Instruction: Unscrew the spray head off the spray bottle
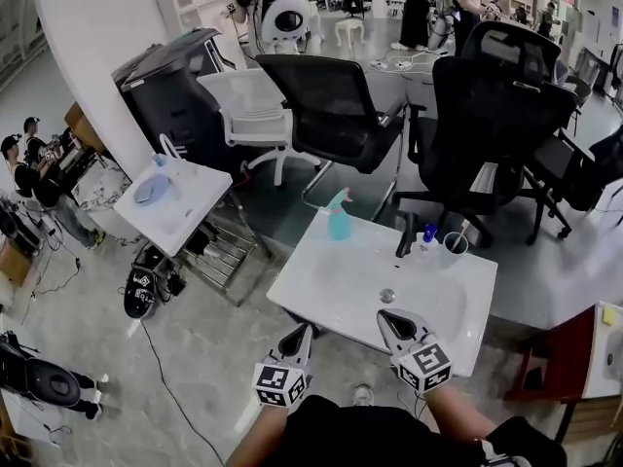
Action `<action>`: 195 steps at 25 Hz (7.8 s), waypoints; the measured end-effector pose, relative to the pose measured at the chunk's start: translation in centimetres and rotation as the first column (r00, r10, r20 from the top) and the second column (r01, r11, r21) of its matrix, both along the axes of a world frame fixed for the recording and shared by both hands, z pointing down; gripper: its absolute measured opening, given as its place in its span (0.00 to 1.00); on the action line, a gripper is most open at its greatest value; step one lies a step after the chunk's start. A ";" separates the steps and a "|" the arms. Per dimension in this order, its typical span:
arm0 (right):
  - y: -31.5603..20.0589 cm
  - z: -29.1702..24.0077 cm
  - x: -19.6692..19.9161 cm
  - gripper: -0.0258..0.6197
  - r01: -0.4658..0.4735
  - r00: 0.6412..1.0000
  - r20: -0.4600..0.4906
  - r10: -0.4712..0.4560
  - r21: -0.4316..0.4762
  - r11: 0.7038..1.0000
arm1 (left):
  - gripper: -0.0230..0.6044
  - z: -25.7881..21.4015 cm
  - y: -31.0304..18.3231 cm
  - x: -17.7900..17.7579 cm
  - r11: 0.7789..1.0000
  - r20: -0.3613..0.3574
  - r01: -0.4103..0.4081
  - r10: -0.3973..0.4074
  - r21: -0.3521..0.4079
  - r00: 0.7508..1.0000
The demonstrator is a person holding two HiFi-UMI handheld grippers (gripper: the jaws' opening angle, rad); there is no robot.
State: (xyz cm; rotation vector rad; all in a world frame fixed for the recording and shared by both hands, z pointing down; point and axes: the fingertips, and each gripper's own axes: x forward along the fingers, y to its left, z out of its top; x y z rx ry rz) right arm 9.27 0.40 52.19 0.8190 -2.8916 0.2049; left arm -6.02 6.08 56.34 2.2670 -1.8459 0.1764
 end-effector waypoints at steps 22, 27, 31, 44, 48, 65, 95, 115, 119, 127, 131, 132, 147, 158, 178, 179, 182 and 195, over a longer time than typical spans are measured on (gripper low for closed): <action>-11.5 -0.3 -3.4 0.05 -0.438 0.898 -0.035 0.438 0.001 0.899 | 0.05 1.0 -19.8 -3.6 0.894 -0.013 -0.448 0.447 -0.007 0.894; -12.2 0.4 -5.4 0.05 -0.497 0.866 -0.059 0.496 -0.005 0.868 | 0.05 1.5 -21.8 -5.0 0.863 -0.012 -0.506 0.506 -0.007 0.863; -12.4 1.2 -6.4 0.05 -0.534 0.844 -0.072 0.532 -0.017 0.845 | 0.05 1.8 -22.6 -5.3 0.836 -0.003 -0.548 0.548 -0.004 0.836; -14.1 3.5 -5.8 0.05 -0.533 0.846 -0.068 0.529 -0.071 0.843 | 0.05 4.7 -25.7 -4.9 0.853 0.017 -0.521 0.521 -0.035 0.853; -14.7 4.6 -5.5 0.05 -0.498 0.867 -0.073 0.493 -0.093 0.862 | 0.05 5.6 -27.0 -4.8 0.882 0.025 -0.469 0.470 -0.048 0.882; -17.3 5.9 -4.7 0.05 -0.432 0.901 -0.091 0.424 -0.105 0.896 | 0.72 8.8 -31.5 -5.7 0.930 0.034 -0.368 0.369 -0.026 0.929; -18.6 9.3 -4.5 0.05 -0.458 0.889 -0.115 0.444 -0.193 0.867 | 0.72 16.2 -40.2 -2.6 0.913 0.170 -0.394 0.406 -0.103 0.898; -18.0 6.6 -3.3 0.05 -0.446 0.895 -0.089 0.438 -0.115 0.888 | 0.68 9.6 -36.2 -1.4 0.882 0.150 -0.465 0.472 -0.077 0.869; -17.6 4.6 -2.4 0.05 -0.455 0.890 -0.059 0.452 -0.091 0.886 | 0.68 6.7 -34.9 -0.7 0.885 0.132 -0.463 0.466 -0.054 0.875; -17.0 0.9 0.3 0.05 -0.476 0.879 0.015 0.478 -0.066 0.877 | 0.68 1.2 -31.1 1.4 0.856 0.133 -0.516 0.513 -0.010 0.848; -17.0 -1.1 1.4 0.05 -0.482 0.874 0.041 0.483 -0.047 0.875 | 0.68 -0.2 -28.8 2.9 0.835 0.183 -0.550 0.541 0.000 0.821; -17.0 -1.5 1.5 0.05 -0.481 0.874 0.044 0.483 -0.043 0.875 | 0.68 -0.4 -28.4 3.2 0.831 0.193 -0.557 0.546 0.003 0.815; -16.0 -4.7 0.5 0.05 -0.427 0.902 0.070 0.425 0.008 0.904 | 0.68 -1.9 -26.5 4.7 0.821 0.208 -0.571 0.557 0.010 0.804; -15.2 -8.1 -3.0 0.05 -0.307 0.950 0.086 0.301 0.069 0.949 | 0.68 -3.0 -26.5 5.8 0.807 0.217 -0.590 0.571 0.028 0.792; -16.2 -8.7 -9.1 0.30 -0.240 0.970 -0.004 0.242 0.108 0.965 | 0.68 -3.0 -24.3 8.3 0.770 0.223 -0.637 0.616 0.030 0.755; -16.3 -8.6 -9.1 0.30 -0.248 0.968 -0.011 0.250 0.107 0.963 | 0.68 -2.9 -24.2 8.4 0.770 0.225 -0.638 0.617 0.027 0.754; -16.7 -8.5 -9.1 0.30 -0.268 0.962 -0.010 0.272 0.125 0.955 | 0.68 -2.9 -24.1 8.5 0.769 0.233 -0.639 0.618 0.021 0.751; -16.1 -10.2 -8.6 0.25 -0.282 0.959 0.083 0.272 0.151 0.947 | 0.68 -4.5 -23.1 8.5 0.754 0.248 -0.655 0.626 0.051 0.740</action>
